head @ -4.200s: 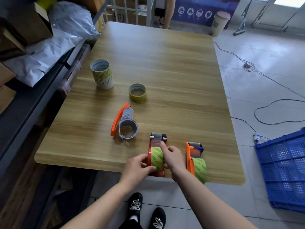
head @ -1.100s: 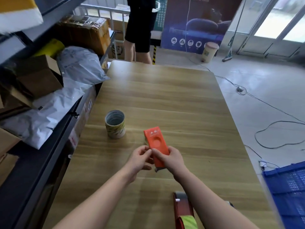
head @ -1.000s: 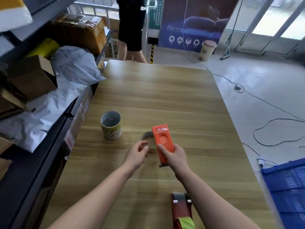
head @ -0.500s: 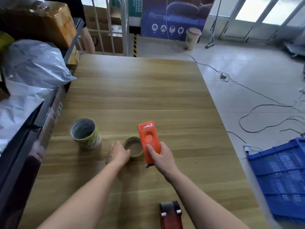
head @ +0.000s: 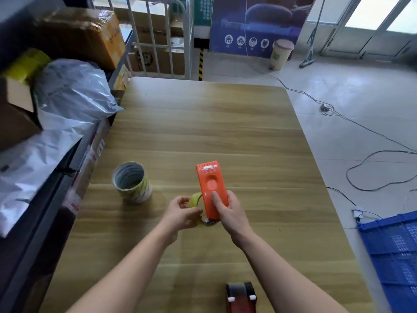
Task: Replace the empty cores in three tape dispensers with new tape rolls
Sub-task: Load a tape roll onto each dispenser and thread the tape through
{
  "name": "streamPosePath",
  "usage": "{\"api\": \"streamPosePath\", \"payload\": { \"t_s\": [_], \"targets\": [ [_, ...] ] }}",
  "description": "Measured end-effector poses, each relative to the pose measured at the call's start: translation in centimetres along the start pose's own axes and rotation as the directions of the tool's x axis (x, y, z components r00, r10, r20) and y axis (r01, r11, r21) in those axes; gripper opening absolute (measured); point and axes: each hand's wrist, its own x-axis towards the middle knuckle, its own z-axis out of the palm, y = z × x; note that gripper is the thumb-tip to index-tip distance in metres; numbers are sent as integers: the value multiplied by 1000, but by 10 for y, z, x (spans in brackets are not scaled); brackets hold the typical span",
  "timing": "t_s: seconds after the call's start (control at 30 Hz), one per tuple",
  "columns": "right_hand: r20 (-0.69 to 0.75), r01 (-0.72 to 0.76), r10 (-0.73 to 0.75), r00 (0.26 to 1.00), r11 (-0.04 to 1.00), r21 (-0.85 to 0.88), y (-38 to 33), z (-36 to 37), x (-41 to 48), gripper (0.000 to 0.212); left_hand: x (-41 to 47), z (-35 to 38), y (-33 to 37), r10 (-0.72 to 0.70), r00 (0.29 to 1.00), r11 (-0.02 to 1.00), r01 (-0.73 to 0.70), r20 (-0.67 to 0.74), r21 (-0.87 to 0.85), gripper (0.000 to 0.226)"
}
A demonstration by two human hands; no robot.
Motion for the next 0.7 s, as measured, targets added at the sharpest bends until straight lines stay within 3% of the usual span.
{"api": "streamPosePath", "payload": {
  "t_s": [0.2, 0.4, 0.53, 0.7],
  "targets": [
    [-18, 91, -91, 996, 996, 12, -15, 6, -4, 23, -29, 4, 15, 178, 977, 979, -164, -116, 119, 29],
    [-77, 144, -142, 987, 989, 18, -26, 9, -12, 31, -41, 5, 19, 360, 907, 910, -290, -219, 298, 32],
    [85, 21, -39, 996, 979, 205, -36, 6, -18, 36, -50, 3, 22, 425, 875, 876, -333, -230, 350, 32],
    [284, -28, -61, 957, 955, 297, -43, 0, -27, 52, -57, -5, 36, 421, 871, 847, -278, -253, 452, 45]
  ]
}}
